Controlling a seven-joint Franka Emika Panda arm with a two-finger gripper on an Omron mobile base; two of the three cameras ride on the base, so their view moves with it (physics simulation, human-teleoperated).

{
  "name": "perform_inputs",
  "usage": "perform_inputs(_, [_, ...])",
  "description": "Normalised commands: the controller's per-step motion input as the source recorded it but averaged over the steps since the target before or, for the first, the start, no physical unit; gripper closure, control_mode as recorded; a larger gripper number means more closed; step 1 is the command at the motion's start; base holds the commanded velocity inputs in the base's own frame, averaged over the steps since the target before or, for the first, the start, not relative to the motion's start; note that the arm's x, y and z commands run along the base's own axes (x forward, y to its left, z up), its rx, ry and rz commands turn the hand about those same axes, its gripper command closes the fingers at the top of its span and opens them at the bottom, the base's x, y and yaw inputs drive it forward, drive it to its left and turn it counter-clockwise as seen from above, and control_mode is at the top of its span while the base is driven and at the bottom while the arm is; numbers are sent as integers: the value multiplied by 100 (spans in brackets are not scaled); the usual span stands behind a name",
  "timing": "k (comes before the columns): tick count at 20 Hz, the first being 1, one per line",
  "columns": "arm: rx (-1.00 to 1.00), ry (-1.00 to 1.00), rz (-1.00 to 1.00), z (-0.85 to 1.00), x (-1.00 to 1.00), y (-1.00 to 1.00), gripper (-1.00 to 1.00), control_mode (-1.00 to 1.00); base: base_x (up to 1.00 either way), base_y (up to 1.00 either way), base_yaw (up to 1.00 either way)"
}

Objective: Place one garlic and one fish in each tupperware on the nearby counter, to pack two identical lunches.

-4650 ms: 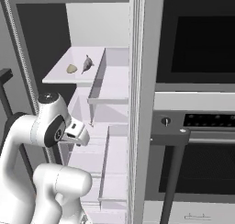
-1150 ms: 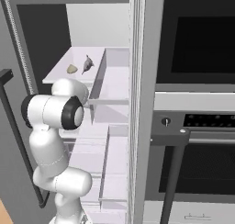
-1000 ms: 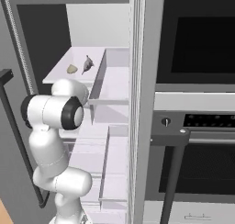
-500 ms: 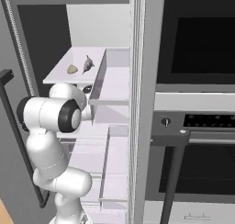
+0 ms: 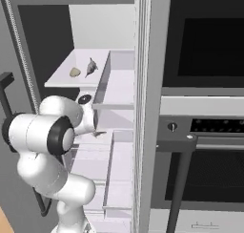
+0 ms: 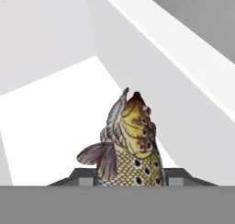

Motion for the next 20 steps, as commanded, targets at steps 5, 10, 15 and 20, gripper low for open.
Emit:
perform_inputs(5, [9,0,0,56,-93,0,100,-100,0,0,0])
perform_inputs(10, [14,3,0,100,-78,0,100,-100,0,0,0])
perform_inputs(15, [2,10,0,100,-75,1,100,-100,0,0,0])
perform_inputs(20, [0,17,0,100,-60,0,100,-100,0,0,0])
